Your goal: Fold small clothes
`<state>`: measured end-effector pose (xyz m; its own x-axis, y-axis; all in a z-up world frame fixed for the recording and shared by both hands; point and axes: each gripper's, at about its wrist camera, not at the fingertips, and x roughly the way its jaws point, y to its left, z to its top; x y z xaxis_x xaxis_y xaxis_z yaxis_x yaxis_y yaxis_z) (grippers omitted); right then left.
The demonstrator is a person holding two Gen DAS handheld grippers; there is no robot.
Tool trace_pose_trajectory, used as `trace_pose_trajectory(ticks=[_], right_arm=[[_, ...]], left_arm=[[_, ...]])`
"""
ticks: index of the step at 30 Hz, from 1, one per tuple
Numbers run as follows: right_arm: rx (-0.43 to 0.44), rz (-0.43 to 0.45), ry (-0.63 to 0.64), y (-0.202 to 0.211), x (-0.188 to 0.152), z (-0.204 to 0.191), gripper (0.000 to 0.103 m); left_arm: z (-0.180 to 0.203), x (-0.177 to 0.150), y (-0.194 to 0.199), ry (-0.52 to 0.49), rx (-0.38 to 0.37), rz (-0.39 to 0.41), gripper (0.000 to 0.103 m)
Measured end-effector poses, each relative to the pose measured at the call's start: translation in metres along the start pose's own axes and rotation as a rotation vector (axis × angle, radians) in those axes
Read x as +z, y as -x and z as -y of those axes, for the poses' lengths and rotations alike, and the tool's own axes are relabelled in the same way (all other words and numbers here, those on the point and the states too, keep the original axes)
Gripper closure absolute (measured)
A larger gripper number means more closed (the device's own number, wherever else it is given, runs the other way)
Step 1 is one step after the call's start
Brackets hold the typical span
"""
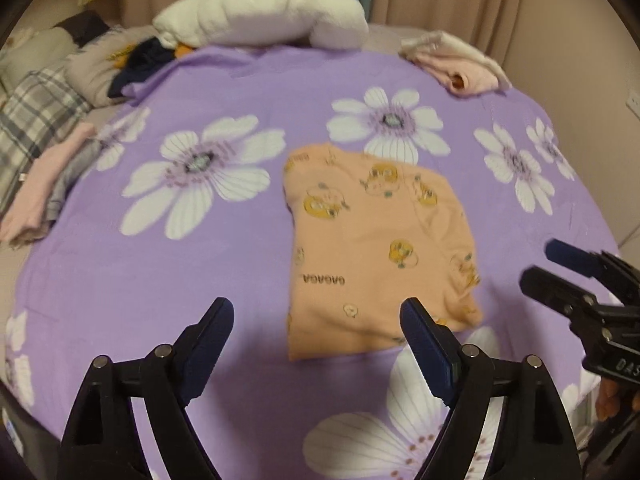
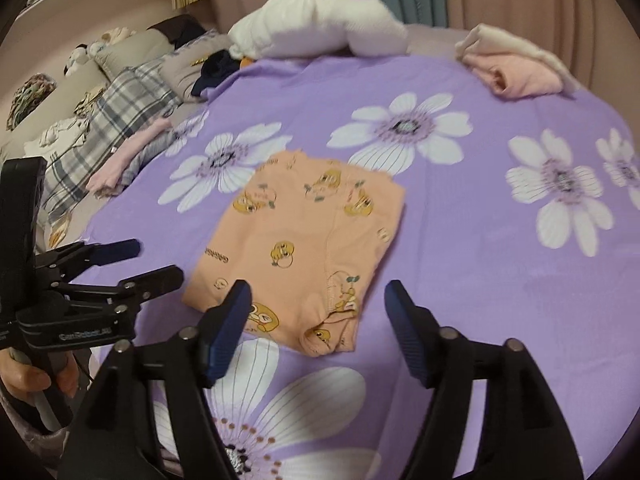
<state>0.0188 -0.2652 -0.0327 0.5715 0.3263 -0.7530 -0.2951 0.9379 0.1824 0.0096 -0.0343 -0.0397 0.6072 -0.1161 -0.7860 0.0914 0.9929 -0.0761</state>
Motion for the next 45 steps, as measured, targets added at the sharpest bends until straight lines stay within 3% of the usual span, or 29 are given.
trace_pose_trajectory(ticks=[4, 8, 17, 21, 45], right_arm=[[-0.006, 0.028, 0.001, 0.027, 0.005, -0.003, 0.016], [-0.009, 0.052, 0.008, 0.046, 0.010, -0.008, 0.000], [-0.083, 0.074, 0.012, 0.064, 0.018, -0.020, 0.000], [-0.126, 0.034, -0.007, 0.050, 0.012, -0.019, 0.000], [-0.125, 0.048, -0.001, 0.056, 0.014, -0.026, 0.000]], left_arm=[[0.001, 0.008, 0.018, 0.014, 0.010, 0.017, 0.007], [0.002, 0.014, 0.031, 0.027, -0.002, 0.020, 0.006], [0.005, 0.019, 0.051, 0.009, 0.035, 0.029, 0.003], [0.006, 0.017, 0.046, 0.016, 0.072, 0.005, 0.003], [0.005, 0.019, 0.047, 0.001, 0.104, -0.006, 0.003]])
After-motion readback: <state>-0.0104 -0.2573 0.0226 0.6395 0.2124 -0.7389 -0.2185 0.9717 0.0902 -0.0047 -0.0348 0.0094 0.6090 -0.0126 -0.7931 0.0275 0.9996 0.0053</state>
